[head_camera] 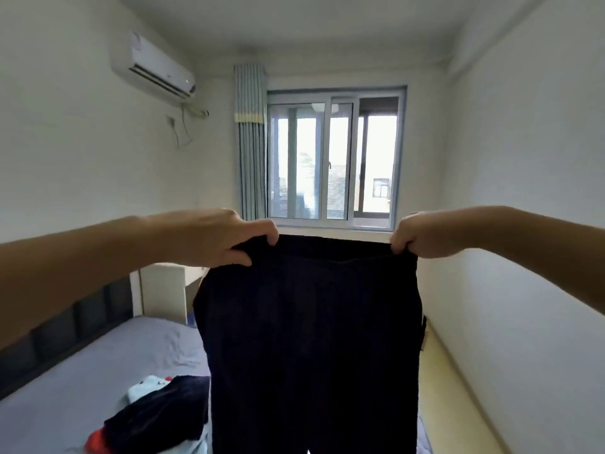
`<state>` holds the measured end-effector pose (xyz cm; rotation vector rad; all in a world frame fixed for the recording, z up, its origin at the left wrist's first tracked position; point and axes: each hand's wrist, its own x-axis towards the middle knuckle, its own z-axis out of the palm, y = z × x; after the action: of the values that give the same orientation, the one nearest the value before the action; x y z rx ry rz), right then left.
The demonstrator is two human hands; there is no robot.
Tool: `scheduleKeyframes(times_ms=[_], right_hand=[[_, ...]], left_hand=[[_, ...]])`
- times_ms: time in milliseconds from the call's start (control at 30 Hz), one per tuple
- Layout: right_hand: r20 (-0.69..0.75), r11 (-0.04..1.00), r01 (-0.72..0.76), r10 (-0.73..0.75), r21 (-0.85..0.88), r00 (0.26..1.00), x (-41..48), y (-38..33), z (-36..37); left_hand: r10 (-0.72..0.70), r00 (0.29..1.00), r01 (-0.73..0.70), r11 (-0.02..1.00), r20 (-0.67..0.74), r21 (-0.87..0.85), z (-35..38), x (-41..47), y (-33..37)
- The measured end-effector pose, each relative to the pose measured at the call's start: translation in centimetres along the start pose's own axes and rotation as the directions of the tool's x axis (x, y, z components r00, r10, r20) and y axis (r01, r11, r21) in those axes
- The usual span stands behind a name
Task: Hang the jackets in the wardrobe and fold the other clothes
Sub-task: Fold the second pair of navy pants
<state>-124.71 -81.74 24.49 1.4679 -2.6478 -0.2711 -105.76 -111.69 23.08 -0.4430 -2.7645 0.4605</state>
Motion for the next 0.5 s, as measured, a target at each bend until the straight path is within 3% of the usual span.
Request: scheduleKeyframes(times_ms=[100,200,333,433,500], right_hand=[[-0.017,0.997,-0.033,0.034,0.076,0.999,-1.8,0.4,-1.9],[-0.036,0.999,-0.008,0.009,0.040,0.999,-3.0,0.3,-2.4],[-0.219,0.997,0.034,-0.019,0.064,0.976,-3.4,0.1,-3.3],[-0.290,0.985,0.002,0.049,0.172,0.956,-3.8,0.9,-4.5],[-0.313,0.949,0.015,0.089,0.316,0.946,-4.2,1.2,-5.3]], left_hand=[[-0.022,1.000,0.024,0.992,0.019,-0.125,-1.4,0.3,-0.5],[0.009,1.000,-0.007,0.995,0.019,-0.096,-2.1,0.6,-0.6],[-0.005,1.000,0.006,0.995,0.011,-0.095,-3.0,1.1,-1.1],[-0.077,0.997,0.078,0.981,0.014,-0.175,-3.3,0.5,-2.2],[-0.166,0.984,0.139,0.945,-0.068,-0.297,-3.6,0.1,-3.4]])
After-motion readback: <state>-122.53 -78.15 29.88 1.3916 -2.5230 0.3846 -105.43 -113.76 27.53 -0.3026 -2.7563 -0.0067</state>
